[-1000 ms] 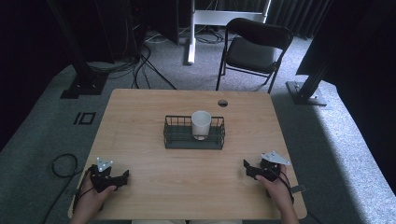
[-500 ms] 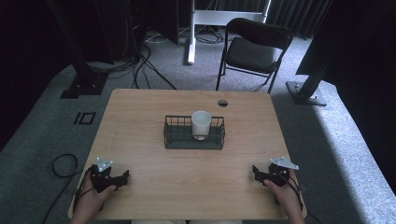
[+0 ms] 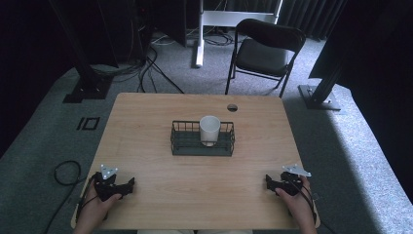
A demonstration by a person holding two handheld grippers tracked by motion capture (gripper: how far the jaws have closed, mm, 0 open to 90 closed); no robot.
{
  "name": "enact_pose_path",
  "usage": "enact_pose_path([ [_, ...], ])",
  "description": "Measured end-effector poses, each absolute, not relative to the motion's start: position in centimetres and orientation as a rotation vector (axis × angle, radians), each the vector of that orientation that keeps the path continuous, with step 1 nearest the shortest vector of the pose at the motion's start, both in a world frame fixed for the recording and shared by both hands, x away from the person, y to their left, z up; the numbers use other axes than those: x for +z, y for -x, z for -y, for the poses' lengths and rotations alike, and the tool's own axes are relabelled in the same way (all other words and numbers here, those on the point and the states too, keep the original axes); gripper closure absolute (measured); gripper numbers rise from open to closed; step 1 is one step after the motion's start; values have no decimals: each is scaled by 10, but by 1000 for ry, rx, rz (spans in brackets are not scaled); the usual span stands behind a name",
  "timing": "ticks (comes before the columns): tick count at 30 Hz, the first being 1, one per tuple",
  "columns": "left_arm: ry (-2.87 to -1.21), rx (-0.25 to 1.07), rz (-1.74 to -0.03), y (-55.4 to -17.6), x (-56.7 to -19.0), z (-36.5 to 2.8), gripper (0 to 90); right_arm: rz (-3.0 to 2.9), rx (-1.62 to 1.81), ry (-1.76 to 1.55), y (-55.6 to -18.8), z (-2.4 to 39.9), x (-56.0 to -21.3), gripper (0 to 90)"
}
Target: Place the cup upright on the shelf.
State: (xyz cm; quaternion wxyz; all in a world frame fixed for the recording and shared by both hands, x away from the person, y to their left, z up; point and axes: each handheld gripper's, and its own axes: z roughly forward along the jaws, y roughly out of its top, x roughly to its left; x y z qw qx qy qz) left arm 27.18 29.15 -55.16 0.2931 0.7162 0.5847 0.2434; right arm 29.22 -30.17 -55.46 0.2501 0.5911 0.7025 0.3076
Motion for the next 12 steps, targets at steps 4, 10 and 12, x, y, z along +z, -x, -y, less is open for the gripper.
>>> enact_pose_path([
  [4,-1908,648,-1557,-272,-552,-291,94,-1913,833,-1609,-292,301,-555,119],
  [10,-1908,648,-1557,-272,-552,-291,94,-1916,835,-1610,-292,302,-555,119],
  [12,-1908,648,-1557,-272,-552,-291,94,-1923,836,-1603,-292,301,-555,119],
])
